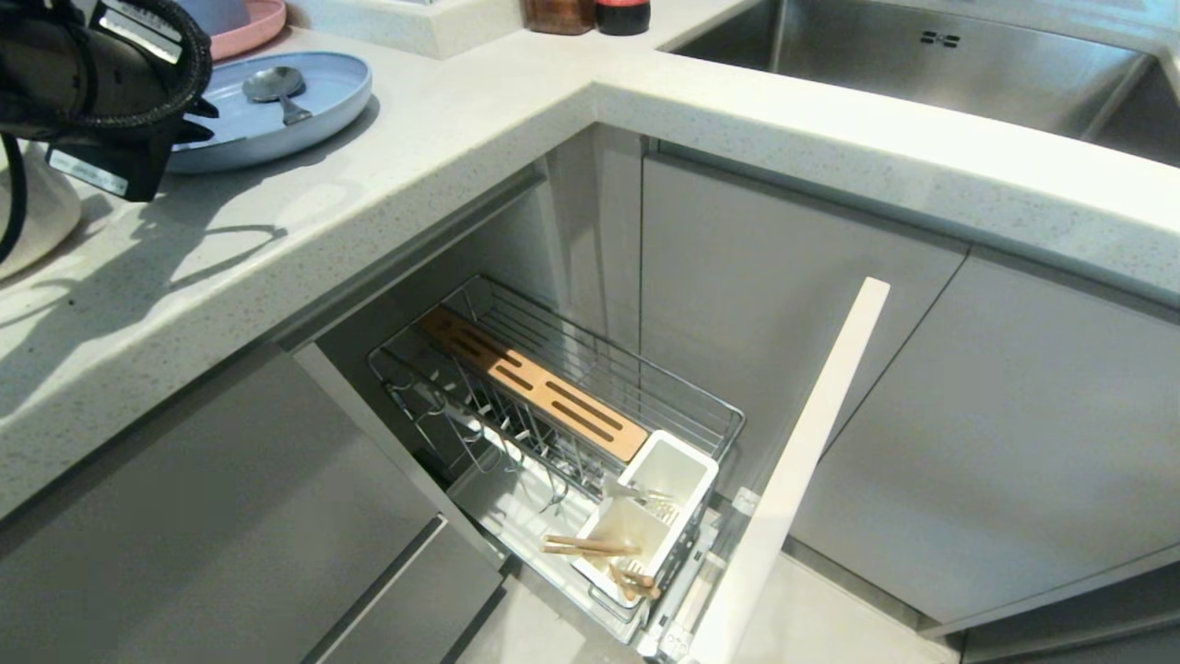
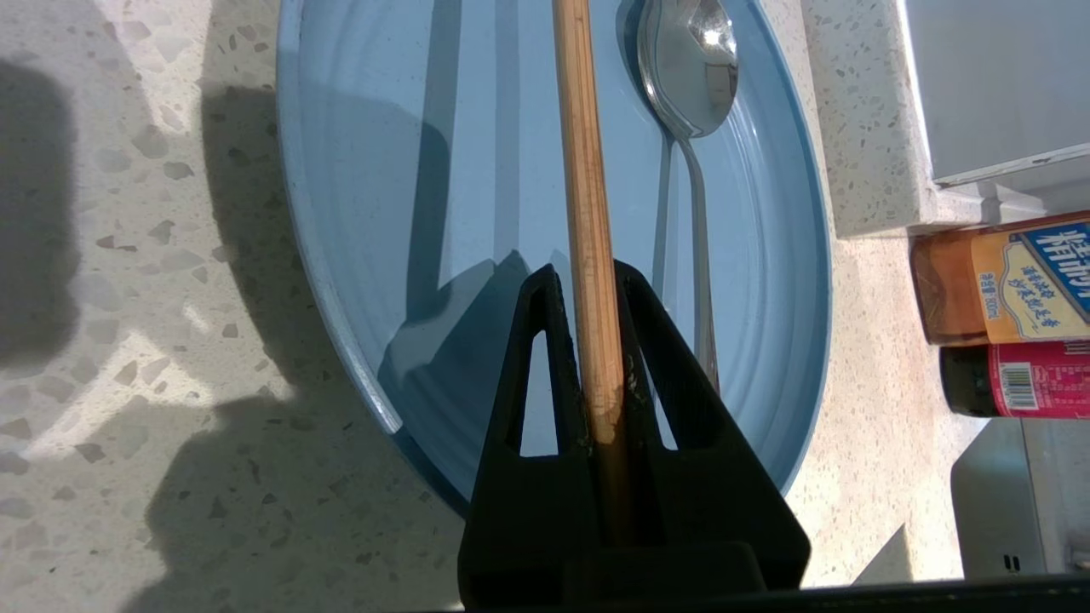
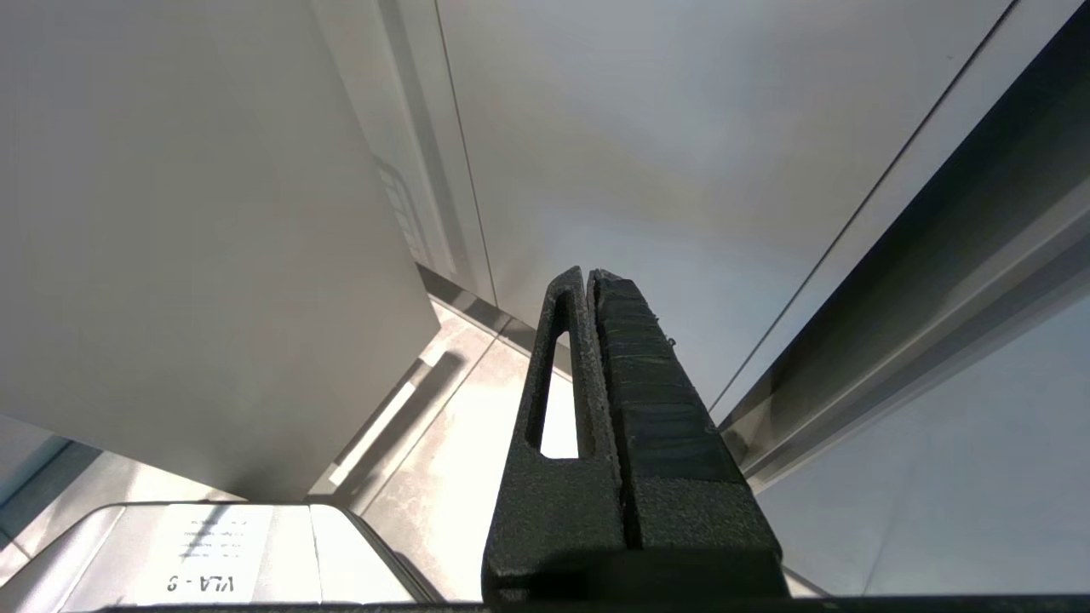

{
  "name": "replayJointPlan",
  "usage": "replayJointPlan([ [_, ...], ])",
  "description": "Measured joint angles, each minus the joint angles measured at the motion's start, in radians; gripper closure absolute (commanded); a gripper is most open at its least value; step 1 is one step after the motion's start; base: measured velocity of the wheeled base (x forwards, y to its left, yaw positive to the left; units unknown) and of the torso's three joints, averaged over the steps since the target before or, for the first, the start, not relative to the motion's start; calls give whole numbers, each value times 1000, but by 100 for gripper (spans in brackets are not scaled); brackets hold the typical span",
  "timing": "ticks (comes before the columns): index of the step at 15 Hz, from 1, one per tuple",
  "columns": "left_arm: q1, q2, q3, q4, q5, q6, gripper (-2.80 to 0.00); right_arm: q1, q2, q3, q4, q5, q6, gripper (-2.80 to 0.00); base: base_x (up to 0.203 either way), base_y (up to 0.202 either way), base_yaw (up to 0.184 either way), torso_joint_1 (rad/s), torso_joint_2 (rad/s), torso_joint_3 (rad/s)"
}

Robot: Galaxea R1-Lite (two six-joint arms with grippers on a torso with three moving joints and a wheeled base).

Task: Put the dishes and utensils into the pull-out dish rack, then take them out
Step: Take the chopsticks out of the cupboard

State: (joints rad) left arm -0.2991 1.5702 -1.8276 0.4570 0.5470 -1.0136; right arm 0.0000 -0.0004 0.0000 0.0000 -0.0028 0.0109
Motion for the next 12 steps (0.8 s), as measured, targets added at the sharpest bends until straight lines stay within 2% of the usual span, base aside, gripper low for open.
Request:
replayJointPlan([
  [5, -1, -6, -10, 1, 3, 17, 0, 0, 0, 0, 0, 0, 0, 0, 0, 0, 0, 0, 0, 0],
  [6, -1, -6, -10, 2, 4, 21, -280, 0, 0, 0, 0, 0, 0, 0, 0, 0, 0, 0, 0, 0],
  [12, -1, -8, -10, 7, 5, 19, -280, 0, 0, 0, 0, 0, 0, 0, 0, 0, 0, 0, 0, 0],
])
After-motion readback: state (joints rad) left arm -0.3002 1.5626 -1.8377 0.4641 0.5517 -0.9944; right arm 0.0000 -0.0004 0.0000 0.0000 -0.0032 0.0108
